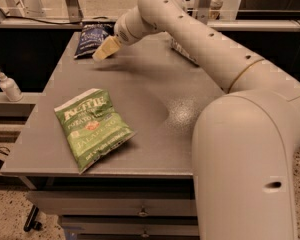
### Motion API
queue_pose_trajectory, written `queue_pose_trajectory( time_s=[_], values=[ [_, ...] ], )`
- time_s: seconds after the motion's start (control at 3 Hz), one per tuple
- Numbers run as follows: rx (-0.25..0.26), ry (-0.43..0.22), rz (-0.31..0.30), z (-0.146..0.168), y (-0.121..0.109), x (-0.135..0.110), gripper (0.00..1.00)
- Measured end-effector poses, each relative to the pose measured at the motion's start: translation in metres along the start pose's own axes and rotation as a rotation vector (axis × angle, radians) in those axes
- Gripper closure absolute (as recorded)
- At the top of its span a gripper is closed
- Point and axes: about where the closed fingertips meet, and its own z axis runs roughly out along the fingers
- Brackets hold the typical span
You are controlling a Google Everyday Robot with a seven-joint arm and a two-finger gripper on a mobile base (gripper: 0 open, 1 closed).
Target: Pick blue chip bag
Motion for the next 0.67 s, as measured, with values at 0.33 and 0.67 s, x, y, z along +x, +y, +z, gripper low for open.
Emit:
queue_pose_trajectory(
  time_s=[0.33, 0.67],
  values=[
    [-0.009, 0.008, 0.021, 0.025, 0.005, -0.001, 0.00],
    [-0.008, -0.004, 0.031, 0.041, 0.003, -0.008, 0.15]
  ],
)
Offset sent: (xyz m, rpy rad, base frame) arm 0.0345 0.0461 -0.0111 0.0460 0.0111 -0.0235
